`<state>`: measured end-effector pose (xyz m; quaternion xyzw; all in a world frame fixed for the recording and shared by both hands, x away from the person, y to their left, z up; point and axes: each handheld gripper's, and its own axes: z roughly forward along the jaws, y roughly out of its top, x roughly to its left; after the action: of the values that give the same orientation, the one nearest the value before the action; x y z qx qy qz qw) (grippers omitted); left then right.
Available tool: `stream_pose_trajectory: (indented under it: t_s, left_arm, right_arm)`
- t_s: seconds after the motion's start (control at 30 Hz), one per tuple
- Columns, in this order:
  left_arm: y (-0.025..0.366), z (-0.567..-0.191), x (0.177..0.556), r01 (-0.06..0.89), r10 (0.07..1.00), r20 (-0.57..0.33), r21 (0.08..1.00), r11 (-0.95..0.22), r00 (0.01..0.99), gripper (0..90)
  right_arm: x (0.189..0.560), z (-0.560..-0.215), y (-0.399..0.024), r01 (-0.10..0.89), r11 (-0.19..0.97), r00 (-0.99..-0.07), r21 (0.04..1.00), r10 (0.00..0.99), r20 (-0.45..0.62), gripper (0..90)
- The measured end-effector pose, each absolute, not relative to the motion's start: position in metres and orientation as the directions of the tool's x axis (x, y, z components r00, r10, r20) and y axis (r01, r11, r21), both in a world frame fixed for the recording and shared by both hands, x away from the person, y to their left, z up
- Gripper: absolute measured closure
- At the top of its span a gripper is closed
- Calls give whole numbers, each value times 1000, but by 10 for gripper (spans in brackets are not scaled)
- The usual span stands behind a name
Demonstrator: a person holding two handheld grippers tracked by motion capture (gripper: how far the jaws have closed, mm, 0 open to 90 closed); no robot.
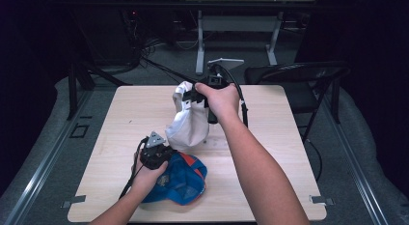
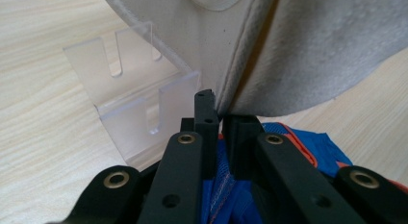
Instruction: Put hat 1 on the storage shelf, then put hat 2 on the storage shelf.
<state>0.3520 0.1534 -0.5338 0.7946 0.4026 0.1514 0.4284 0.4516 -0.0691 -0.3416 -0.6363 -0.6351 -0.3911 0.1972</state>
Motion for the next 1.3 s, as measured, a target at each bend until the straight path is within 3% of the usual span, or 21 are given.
stream_pose_trajectory:
  t_s: [0.23, 0.43, 0.6, 0.8, 1.3]
  left_arm:
    - [158, -541, 358, 557, 767, -132, 765, -324, 628, 851]
    - [156, -542, 354, 532, 769, -107, 781, -327, 630, 841]
    - [158, -536, 349, 509, 754, -101, 794, -332, 649, 718]
    - [165, -530, 336, 474, 743, -87, 818, -327, 663, 633]
    - [212, -525, 318, 466, 780, -41, 821, -329, 624, 584]
  right_arm:
    - [453, -353, -71, 965, -108, -103, 238, 679, 727, 817]
    - [454, -359, -76, 965, -122, -94, 232, 666, 740, 816]
    - [452, -356, -81, 963, -122, -100, 240, 666, 739, 788]
    - [446, -351, -87, 958, -99, -136, 270, 672, 728, 713]
    - [403, -346, -131, 926, -65, -216, 373, 717, 663, 646]
